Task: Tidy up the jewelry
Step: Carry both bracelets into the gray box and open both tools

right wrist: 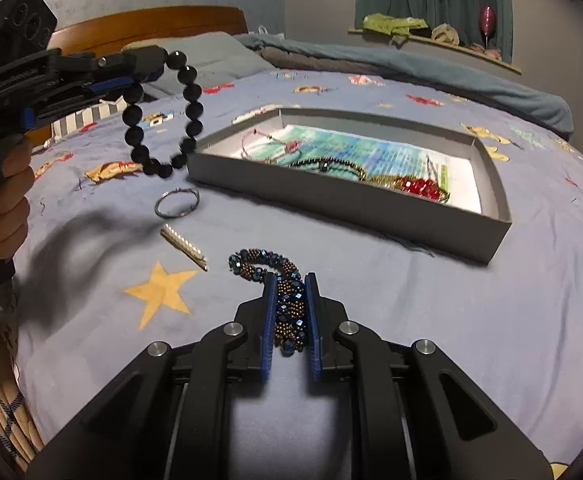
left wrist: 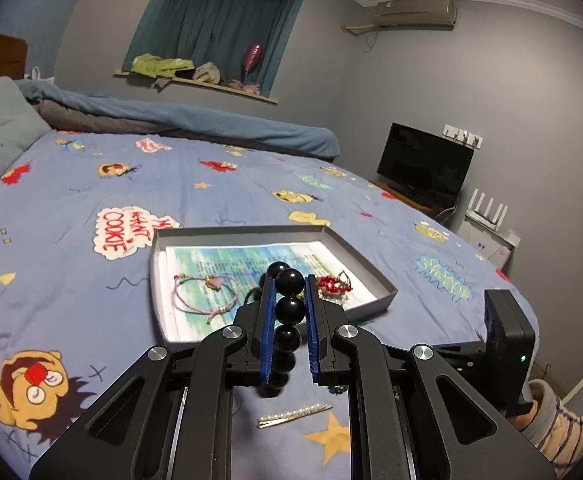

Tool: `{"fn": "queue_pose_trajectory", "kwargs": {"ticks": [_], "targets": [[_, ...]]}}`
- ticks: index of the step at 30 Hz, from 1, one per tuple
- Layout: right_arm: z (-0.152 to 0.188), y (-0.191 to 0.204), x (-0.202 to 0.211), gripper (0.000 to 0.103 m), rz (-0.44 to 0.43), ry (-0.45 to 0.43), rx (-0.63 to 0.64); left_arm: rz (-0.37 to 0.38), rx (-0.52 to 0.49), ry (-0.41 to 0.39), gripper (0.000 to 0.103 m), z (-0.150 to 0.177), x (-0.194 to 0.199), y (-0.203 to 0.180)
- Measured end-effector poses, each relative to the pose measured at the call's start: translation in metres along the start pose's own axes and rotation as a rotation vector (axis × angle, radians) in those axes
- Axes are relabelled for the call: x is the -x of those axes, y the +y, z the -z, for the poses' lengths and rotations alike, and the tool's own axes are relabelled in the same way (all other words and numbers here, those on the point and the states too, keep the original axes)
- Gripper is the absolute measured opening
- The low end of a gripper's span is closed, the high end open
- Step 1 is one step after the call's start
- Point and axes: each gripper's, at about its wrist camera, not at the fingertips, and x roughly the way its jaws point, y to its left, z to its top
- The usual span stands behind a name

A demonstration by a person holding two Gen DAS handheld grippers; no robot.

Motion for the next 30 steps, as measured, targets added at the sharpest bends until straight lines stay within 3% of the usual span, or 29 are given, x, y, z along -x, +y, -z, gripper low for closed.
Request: {"fn": "queue_pose_trajectory", "kwargs": {"ticks": [11,19,25,30], "targets": [[-0.015,-0.016,0.029,0.014,0.009,-0.165,-0.062,0.008,-0.008,-0.012,0.015,-0.014,-0.009,-0.002],[-0.044,-0.038,0.052,0.014,-0.013,-0.285,-0.135,0.01,-0.011,-0.016,0.015,-0.024,-0.022,-0.003],[-0.074,-0.05,0.049,0.014,0.007,-0.318,-0.133,0.015,-0.019,-0.014,0.015,-0.035,-0.041,-0.004],[-0.089,-0.059,0.03,0.014,0.024,-0.295,-0.14,0.021,-0.014,0.003,0.015,-0.037,-0.059,-0.001]]}}
